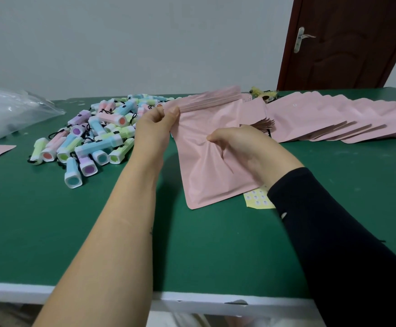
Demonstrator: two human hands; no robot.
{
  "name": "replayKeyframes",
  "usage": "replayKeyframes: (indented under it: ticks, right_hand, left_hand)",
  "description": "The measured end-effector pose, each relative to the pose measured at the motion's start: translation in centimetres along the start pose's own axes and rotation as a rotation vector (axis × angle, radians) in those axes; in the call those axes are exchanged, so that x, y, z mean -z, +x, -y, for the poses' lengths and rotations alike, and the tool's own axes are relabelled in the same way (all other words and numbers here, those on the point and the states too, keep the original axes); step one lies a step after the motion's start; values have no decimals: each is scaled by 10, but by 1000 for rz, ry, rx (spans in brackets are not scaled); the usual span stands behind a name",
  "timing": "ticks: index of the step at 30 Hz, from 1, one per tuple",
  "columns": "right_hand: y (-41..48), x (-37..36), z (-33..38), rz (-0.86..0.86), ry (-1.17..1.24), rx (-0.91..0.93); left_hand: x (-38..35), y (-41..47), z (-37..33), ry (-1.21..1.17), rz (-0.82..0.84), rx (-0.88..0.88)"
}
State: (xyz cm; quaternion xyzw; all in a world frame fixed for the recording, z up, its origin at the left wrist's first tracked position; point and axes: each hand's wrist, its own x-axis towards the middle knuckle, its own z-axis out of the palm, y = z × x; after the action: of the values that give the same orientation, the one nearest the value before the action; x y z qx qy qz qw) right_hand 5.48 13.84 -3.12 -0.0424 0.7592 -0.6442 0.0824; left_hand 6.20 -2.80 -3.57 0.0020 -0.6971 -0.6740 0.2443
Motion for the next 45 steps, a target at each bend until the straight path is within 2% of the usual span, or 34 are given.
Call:
replayKeyframes:
  ticks: [4, 10, 15, 18, 25, 31, 45]
  right_hand:
    - [0, 2, 1, 6, -5, -5]
    - [2, 6, -1, -12, -16, -10]
    - [3, 9, -2, -15, -5, -13]
    - [3, 10, -2, -21, -39, -27]
    - [4, 6, -2, -21, -124, -39]
    - [-1, 5, 0, 80, -140, -69]
    - [-4, 3, 1, 87, -161, -114]
  left_hand:
    - [-1, 1, 2, 64, -2, -9]
    - [2, 2, -3, 373, 49, -146]
    - [5, 2, -11, 373, 102, -189]
    - [3, 2, -13, 491, 104, -241]
    - [4, 3, -10, 608, 18, -199]
    - [1, 1, -12, 593, 93, -173]
    - [-7, -2, -9, 646, 105, -138]
